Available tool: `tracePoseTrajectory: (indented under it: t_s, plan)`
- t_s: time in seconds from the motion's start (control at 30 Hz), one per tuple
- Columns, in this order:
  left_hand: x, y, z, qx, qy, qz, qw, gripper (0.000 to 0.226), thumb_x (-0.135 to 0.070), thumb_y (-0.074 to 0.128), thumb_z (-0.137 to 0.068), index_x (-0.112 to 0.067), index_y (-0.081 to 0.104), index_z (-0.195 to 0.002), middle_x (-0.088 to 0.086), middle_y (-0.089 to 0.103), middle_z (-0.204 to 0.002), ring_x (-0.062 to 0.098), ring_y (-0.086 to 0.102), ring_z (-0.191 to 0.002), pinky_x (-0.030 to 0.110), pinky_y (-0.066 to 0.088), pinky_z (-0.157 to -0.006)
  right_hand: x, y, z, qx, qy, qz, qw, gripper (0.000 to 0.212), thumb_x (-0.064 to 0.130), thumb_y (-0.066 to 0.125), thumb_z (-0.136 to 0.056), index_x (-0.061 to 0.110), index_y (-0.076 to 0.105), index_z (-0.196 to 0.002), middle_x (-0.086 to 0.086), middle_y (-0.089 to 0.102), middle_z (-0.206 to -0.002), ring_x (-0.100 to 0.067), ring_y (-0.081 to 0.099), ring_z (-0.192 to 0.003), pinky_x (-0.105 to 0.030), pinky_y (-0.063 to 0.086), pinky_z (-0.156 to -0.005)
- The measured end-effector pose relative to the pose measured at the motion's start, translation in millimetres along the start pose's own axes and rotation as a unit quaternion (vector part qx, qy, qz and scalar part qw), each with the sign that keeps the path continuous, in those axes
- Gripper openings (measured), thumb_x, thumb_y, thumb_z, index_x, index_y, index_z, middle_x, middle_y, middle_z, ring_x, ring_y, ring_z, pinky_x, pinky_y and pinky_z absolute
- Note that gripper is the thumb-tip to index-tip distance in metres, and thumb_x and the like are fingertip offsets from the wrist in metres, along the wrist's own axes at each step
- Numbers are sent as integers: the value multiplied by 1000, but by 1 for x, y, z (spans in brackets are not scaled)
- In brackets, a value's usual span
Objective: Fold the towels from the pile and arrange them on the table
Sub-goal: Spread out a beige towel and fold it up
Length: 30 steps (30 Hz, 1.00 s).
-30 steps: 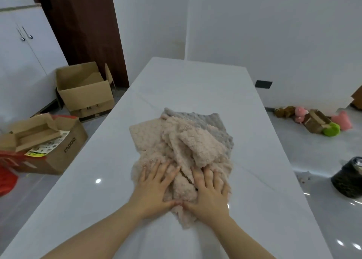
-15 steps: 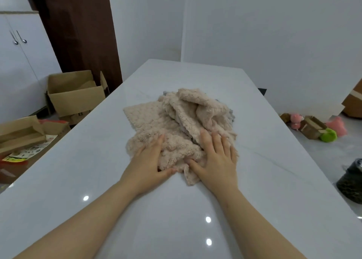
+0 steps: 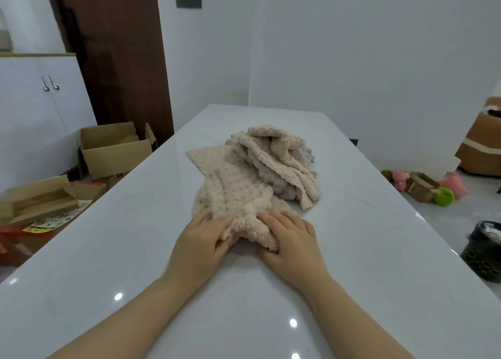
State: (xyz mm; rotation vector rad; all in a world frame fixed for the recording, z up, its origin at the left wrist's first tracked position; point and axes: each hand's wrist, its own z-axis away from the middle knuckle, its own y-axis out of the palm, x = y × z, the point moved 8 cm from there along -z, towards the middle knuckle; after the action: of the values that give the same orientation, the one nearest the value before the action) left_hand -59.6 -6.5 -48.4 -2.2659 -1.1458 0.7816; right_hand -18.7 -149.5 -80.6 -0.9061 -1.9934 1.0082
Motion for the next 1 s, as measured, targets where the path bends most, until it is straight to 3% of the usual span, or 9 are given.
tracePoseTrajectory:
  t_s: [0.07, 0.2, 0.33, 0.5, 0.63, 0.73, 0.83, 0.9, 1.0]
  plan:
    - [-1, -9, 7, 15, -5, 38, 999, 39, -44, 53, -81, -10, 71, -92, -3, 67, -73, 10, 52, -76, 18, 41, -75, 4, -1, 2, 11, -16, 8, 1000, 38, 29, 56, -81, 35, 57, -118, 18, 59, -118, -11, 39, -122, -23, 19, -96]
    - [22, 9, 11, 133, -80, 5, 988, 61, -36, 64, -69, -20, 52, -127, -7, 56, -127, 12, 49, -118, 30, 32, -102, -15, -14, 8, -11, 80, -196, 977, 19, 9, 55, -76, 19, 65, -88, 14, 60, -80, -16, 54, -87, -12, 35, -70]
    - [41, 30, 13, 190, -116, -2, 975, 41, -10, 51, -86, -27, 56, -122, -17, 51, -131, 9, 29, -135, 33, 24, -108, -19, -10, 11, 16, 106, -232, 967, 33, 6, 60, -74, 29, 63, -96, 25, 61, -92, -3, 54, -90, -3, 36, -73]
    - [52, 4, 18, 63, -200, 104, 972, 35, -6, 46, -90, -33, 65, -103, -25, 60, -97, 6, 52, -97, 8, 35, -86, -8, -9, 4, 39, 39, -167, 984, 39, 4, 62, -74, 27, 67, -105, 16, 64, -111, -5, 54, -106, -16, 37, -89]
    - [57, -24, 9, -11, -250, 182, 951, 40, -8, 57, -80, -47, 61, -77, -22, 68, -76, -9, 59, -73, 3, 42, -62, -11, -20, 3, -14, 73, -245, 967, 9, 10, 72, -74, 15, 69, -81, 3, 70, -80, -15, 61, -80, -31, 48, -75]
    - [59, -38, 6, -43, -288, 263, 920, 29, -14, 62, -81, -41, 69, -74, -13, 70, -76, -1, 64, -69, 12, 50, -58, -17, -28, 3, -64, 147, -406, 900, 23, 7, 80, -64, 24, 66, -68, 13, 66, -64, 0, 59, -62, -15, 48, -57]
    - [65, -32, 7, -4, -395, 448, 802, 15, -20, 59, -85, -24, 69, -94, 14, 72, -85, 18, 70, -74, 26, 57, -59, -15, -36, -3, -59, 161, -550, 817, 27, 7, 78, -63, 26, 67, -77, 9, 70, -71, -6, 66, -70, -19, 53, -57]
    - [21, -14, 5, 171, -389, 689, 587, 31, -23, 43, -92, -3, 60, -109, 20, 69, -100, 25, 67, -94, 30, 55, -78, -15, -35, -6, -34, 183, -655, 733, 26, 16, 70, -62, 21, 64, -87, 2, 72, -74, -14, 69, -69, -25, 54, -54]
    - [11, -18, 4, 189, -343, 768, 507, 48, -31, 44, -95, 8, 55, -120, 25, 57, -124, 32, 52, -121, 40, 41, -101, -32, -27, -4, -26, 265, -697, 666, 22, 18, 62, -77, 22, 64, -98, 0, 71, -72, -19, 64, -63, -28, 53, -54]
